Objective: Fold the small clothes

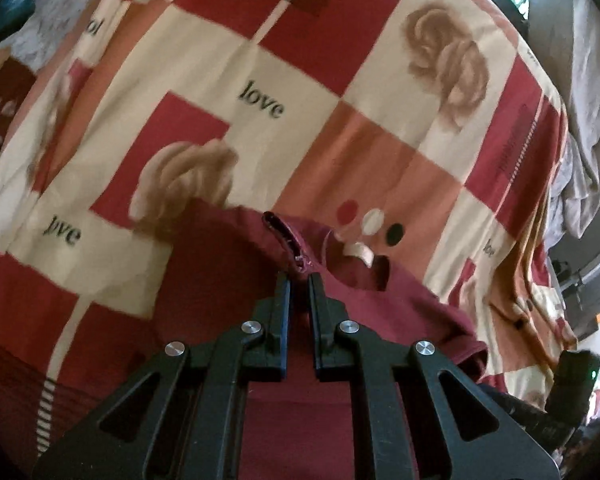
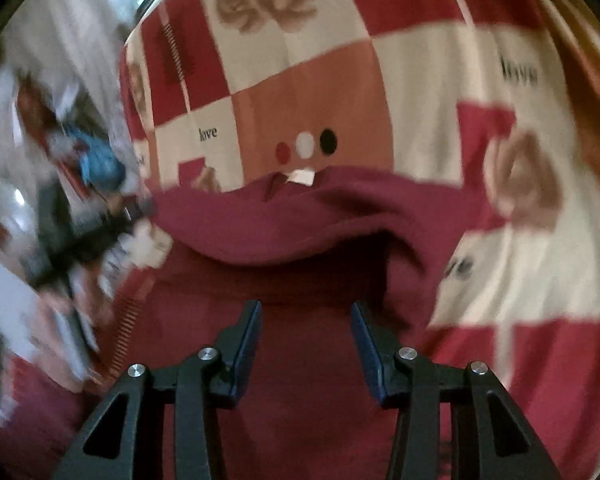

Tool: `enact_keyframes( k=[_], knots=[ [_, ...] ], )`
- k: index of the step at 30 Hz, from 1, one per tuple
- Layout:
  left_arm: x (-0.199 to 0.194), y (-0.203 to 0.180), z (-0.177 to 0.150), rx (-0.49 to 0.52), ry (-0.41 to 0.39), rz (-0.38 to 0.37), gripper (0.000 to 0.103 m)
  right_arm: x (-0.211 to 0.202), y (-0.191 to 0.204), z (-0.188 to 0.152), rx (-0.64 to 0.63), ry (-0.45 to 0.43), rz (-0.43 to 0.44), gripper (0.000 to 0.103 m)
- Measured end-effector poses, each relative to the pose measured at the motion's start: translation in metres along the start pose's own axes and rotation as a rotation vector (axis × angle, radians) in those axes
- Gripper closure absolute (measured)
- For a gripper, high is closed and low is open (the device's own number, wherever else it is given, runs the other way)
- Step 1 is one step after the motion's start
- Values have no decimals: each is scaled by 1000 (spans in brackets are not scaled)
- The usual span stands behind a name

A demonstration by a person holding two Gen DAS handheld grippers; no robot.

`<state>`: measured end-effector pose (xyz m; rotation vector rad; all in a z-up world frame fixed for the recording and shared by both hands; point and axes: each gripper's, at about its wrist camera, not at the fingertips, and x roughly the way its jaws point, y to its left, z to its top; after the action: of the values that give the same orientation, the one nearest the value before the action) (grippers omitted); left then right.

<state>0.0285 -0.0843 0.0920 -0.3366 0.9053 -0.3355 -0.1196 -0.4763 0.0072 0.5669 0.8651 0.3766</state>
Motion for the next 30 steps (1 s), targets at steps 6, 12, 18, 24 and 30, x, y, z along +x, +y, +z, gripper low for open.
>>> enact_keyframes(
  k=[6,12,18,24,30],
  knots=[
    [-3,0,-3,0,-18,-4,96,24,-21,18,304,-69,116,56],
    [-4,2,-3,0,-20,2,96,40,-40,39,428,-116,10,92],
    [-10,2,-11,40,14,47,96,0,-3,17,164,-124,-62,95],
    [9,11,-36,72,108,160,96,13,-19,-22,162,89,-65,95],
    [10,17,-40,49,108,154,96,-51,-22,-4,108,-79,-164,47]
  ],
)
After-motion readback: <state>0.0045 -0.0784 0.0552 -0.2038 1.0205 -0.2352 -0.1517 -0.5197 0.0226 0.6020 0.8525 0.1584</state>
